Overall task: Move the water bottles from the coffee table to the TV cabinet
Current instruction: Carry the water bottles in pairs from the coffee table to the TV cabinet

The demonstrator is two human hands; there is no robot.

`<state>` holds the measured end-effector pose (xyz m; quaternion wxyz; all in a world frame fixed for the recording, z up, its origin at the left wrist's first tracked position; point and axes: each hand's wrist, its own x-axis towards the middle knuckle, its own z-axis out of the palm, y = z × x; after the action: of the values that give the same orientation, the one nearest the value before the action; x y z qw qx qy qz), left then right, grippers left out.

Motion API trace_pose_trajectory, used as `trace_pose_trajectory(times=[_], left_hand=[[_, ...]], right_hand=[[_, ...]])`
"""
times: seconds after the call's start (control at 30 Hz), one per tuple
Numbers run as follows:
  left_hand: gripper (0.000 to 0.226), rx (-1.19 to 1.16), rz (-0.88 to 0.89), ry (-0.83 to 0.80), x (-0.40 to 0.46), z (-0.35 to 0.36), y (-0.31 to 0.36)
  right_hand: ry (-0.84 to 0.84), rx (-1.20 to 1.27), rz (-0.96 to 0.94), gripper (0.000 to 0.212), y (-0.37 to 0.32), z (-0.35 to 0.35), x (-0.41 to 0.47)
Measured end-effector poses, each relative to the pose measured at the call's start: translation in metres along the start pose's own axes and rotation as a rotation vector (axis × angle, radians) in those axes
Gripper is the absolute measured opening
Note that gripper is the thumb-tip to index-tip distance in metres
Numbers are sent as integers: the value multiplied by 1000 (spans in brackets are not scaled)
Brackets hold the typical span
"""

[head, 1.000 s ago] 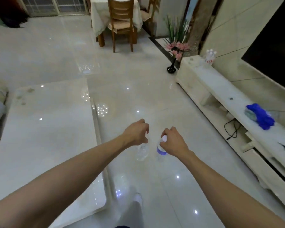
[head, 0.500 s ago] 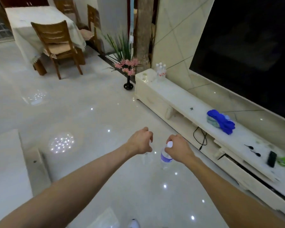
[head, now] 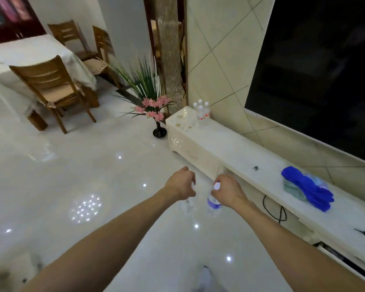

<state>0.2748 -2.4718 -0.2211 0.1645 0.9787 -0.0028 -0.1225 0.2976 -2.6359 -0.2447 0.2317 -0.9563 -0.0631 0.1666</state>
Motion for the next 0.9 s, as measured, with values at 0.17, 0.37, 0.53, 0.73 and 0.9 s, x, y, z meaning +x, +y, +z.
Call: trace_pose_trajectory(times=[0.17,0.37,0.53,0.73,0.9], left_hand=[[32,-13,-14,12,104,-37,-18],[35,-11,8,-6,236,-66,-52],[35,-26,36,-56,351,-85,-93],[31,-22,55,-137,471,-112,-138],[32,-40,47,-155,564,-130,-165]], right_hand=[[-15,-3,-14,25,-13,-22,106],[-6,-58,5,25,-34,-32,249],[-46,-48,57,17,-53,-35,366],[-86,-12,118,27,-81,-42,485],[-70,46,149,30,-99,-47,574]])
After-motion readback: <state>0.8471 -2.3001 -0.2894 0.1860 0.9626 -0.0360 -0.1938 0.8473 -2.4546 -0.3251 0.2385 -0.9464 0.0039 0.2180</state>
